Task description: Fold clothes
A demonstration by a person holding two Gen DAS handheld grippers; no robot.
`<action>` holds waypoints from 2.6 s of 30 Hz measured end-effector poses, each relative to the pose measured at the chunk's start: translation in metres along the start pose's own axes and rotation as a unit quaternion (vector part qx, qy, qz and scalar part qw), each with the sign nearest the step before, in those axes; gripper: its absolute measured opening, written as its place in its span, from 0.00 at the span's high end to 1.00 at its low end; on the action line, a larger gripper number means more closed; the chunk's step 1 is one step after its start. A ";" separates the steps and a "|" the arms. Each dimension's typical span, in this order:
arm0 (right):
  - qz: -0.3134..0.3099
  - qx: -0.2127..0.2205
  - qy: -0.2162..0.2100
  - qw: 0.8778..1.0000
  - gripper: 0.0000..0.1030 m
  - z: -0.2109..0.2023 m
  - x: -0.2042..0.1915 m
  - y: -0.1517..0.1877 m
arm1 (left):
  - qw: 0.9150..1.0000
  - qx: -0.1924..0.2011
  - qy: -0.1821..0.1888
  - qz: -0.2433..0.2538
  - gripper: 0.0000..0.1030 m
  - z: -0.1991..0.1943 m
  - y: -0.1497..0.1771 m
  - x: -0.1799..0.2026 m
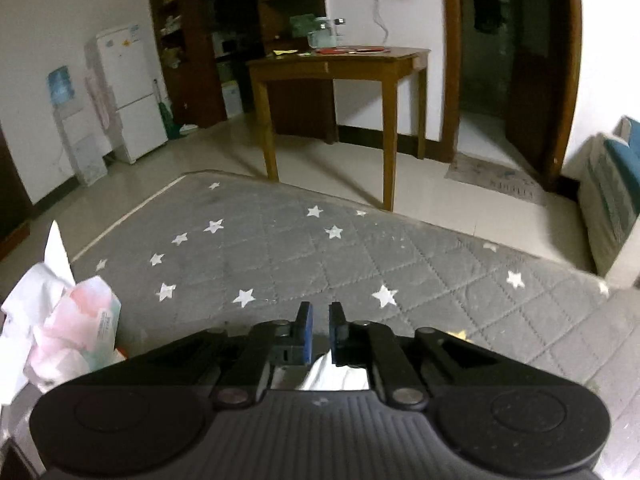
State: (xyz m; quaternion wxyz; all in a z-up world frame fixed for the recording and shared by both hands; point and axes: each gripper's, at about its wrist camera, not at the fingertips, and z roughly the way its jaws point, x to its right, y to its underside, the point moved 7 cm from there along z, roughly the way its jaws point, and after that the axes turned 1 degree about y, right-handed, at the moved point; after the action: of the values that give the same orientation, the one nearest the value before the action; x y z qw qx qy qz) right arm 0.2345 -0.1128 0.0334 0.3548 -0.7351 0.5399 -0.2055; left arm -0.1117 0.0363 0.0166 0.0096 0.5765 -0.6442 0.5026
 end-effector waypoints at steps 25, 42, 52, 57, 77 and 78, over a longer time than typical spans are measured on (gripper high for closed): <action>-0.200 -0.056 -0.032 0.978 0.66 -0.179 0.015 0.134 | 0.999 -0.007 -0.033 -0.004 0.73 0.013 0.009 0.001; -0.287 0.007 -0.104 0.952 0.23 -0.305 -0.057 0.272 | 0.999 0.031 0.002 -0.004 0.89 0.020 -0.039 0.058; -0.296 0.040 -0.001 0.954 0.23 -0.290 -0.075 0.295 | 1.000 0.020 0.017 -0.003 0.89 0.037 -0.042 0.076; -0.335 0.028 0.049 0.941 0.30 -0.294 -0.064 0.306 | 1.000 0.005 0.007 -0.015 0.89 0.030 -0.025 0.059; -0.317 -0.029 -0.002 0.948 0.55 -0.317 -0.038 0.320 | 0.996 -0.084 -0.007 0.003 0.88 0.038 0.038 0.039; -0.312 -0.034 -0.008 0.949 0.55 -0.318 -0.036 0.320 | 0.996 -0.090 -0.009 0.011 0.88 0.036 0.039 0.039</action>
State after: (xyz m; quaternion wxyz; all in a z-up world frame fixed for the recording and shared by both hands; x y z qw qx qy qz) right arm -0.2031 -0.2268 0.0091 0.2518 -0.8801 0.2875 -0.2817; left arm -0.1337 -0.0231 -0.0032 0.0499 0.5709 -0.6931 0.4374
